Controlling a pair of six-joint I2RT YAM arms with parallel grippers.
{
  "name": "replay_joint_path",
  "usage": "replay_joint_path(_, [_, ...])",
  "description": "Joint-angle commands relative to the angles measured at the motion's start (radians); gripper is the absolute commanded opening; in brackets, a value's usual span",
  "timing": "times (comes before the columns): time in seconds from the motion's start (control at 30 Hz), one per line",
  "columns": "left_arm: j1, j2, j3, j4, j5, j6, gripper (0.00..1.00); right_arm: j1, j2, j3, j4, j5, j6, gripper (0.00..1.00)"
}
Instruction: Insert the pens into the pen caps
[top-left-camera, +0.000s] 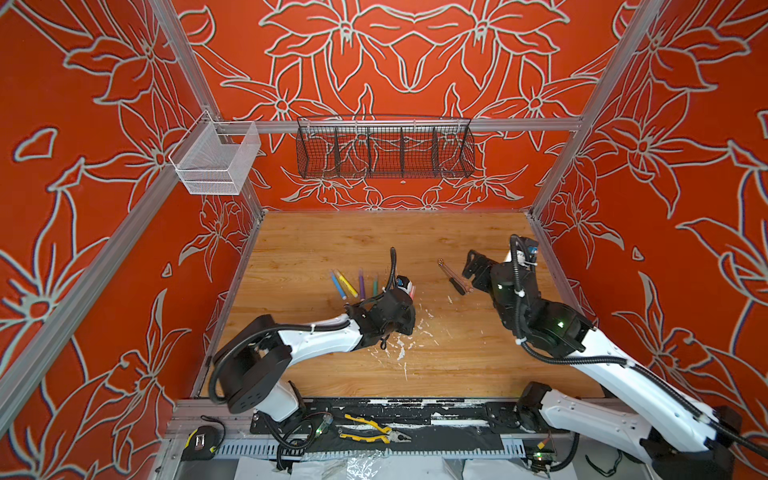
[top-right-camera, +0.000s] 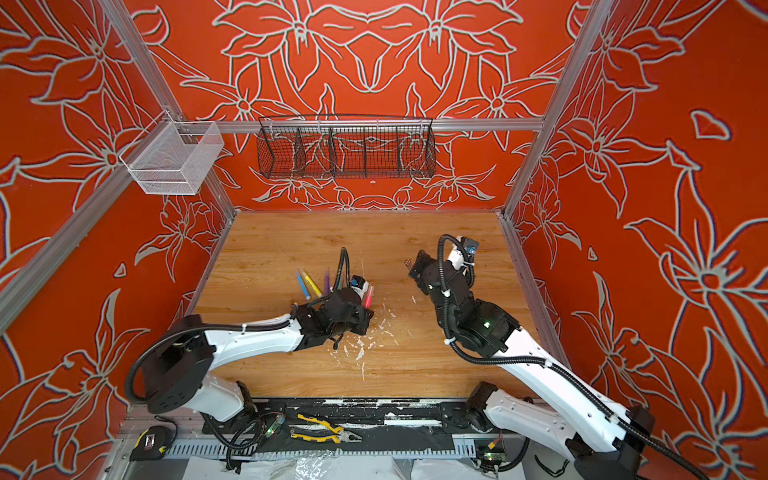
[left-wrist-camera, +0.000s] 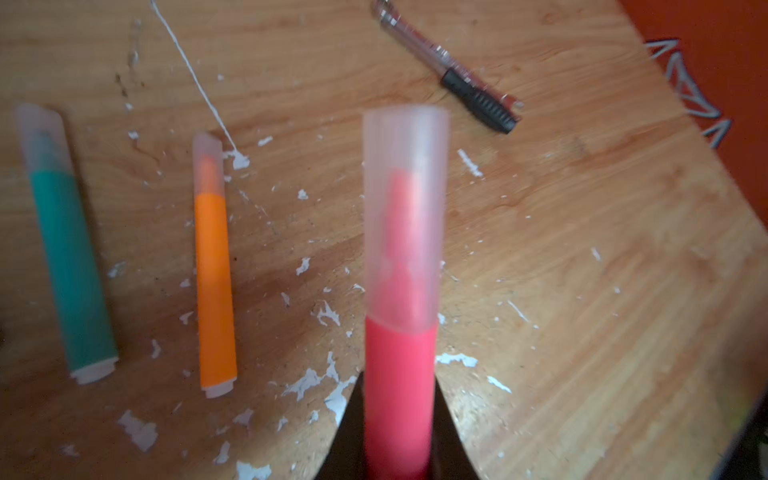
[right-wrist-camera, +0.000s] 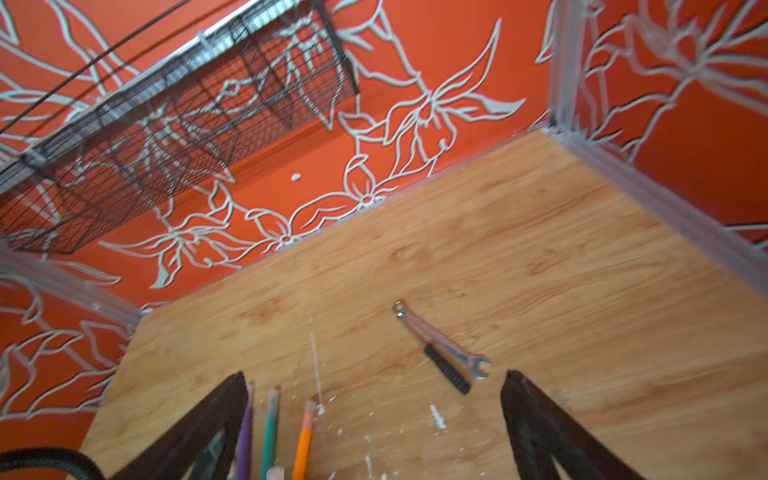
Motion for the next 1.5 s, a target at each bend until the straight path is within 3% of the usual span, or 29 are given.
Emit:
replay_joint_path(0.0, [-0.003,0.075,0.088,-0.039,-0.029,-0.092,0.00,-0.031,-0.025,-0.070,0.012,0.196,-0.196,0.98])
replay_joint_path(0.13, [-0.004,0.180,0.173,-0.129,-0.024,-0.125,0.00,-0.098,-0.038,-0.229,0.201,0.236,-0.433,0.98])
replay_joint_path(0.23, [-0.004,0.241,0.218,-0.193,-0.032,-0.161,0.00,-0.143,-0.060,-0.425,0.453,0.120,-0.631,0.98])
replay_joint_path(0.37, [-0.004,0.291,0.273,-0.253,-0.019,-0.163,0.18,-0.215,-0.058,-0.582,0.632,0.089,-0.711,0.98])
replay_joint_path(0.57, [-0.004,0.248,0.342,-0.357,-0.090,-0.118,0.53,-0.333,0.001,-0.678,0.785,0.024,-0.703,0.98])
replay_joint_path(0.6, [-0.003,0.219,0.353,-0.383,-0.127,-0.103,0.67,-0.348,0.025,-0.682,0.802,0.029,-0.706,0.98])
replay_joint_path(0.63, [-0.003,0.188,0.358,-0.404,-0.164,-0.088,0.88,-0.363,0.047,-0.683,0.813,0.037,-0.703,0.98])
replay_joint_path(0.67, [0.002,0.145,0.360,-0.430,-0.212,-0.073,0.98,-0.377,0.073,-0.685,0.832,0.038,-0.699,0.98])
replay_joint_path(0.8, [0.062,-0.060,0.300,-0.475,-0.441,-0.021,0.97,-0.458,0.225,-0.730,1.049,-0.029,-0.716,0.98])
replay_joint_path(0.9, [0.194,-0.238,0.138,-0.371,-0.604,0.056,0.97,-0.482,0.333,-0.720,1.197,-0.033,-0.796,0.98])
replay_joint_path(0.97, [0.329,-0.347,-0.004,-0.225,-0.573,0.150,0.98,-0.493,0.386,-0.692,1.212,-0.063,-0.814,0.98])
replay_joint_path(1.03, [0.476,-0.450,-0.156,-0.086,-0.461,0.202,0.97,-0.504,0.415,-0.641,1.133,-0.110,-0.812,0.98])
replay_joint_path(1.1, [0.565,-0.516,-0.315,0.119,-0.428,0.297,0.98,-0.510,0.429,-0.626,1.123,-0.146,-0.819,0.98])
replay_joint_path(1.13, [0.586,-0.526,-0.375,0.208,-0.433,0.346,0.97,-0.510,0.424,-0.636,1.136,-0.150,-0.803,0.98])
replay_joint_path(1.17, [0.608,-0.524,-0.416,0.297,-0.464,0.386,0.97,-0.532,0.436,-0.701,1.258,-0.236,-0.788,0.98])
replay_joint_path(1.23, [0.638,-0.517,-0.439,0.327,-0.459,0.413,0.97,-0.561,0.488,-0.765,1.456,-0.284,-0.793,0.98])
replay_joint_path(1.33, [0.681,-0.440,-0.465,0.405,-0.453,0.424,0.97,-0.575,0.439,-0.726,1.293,-0.314,-0.763,0.98])
replay_joint_path(1.47, [0.734,-0.299,-0.447,0.487,-0.468,0.417,0.97,-0.611,0.544,-0.758,1.455,-0.416,-0.770,0.97])
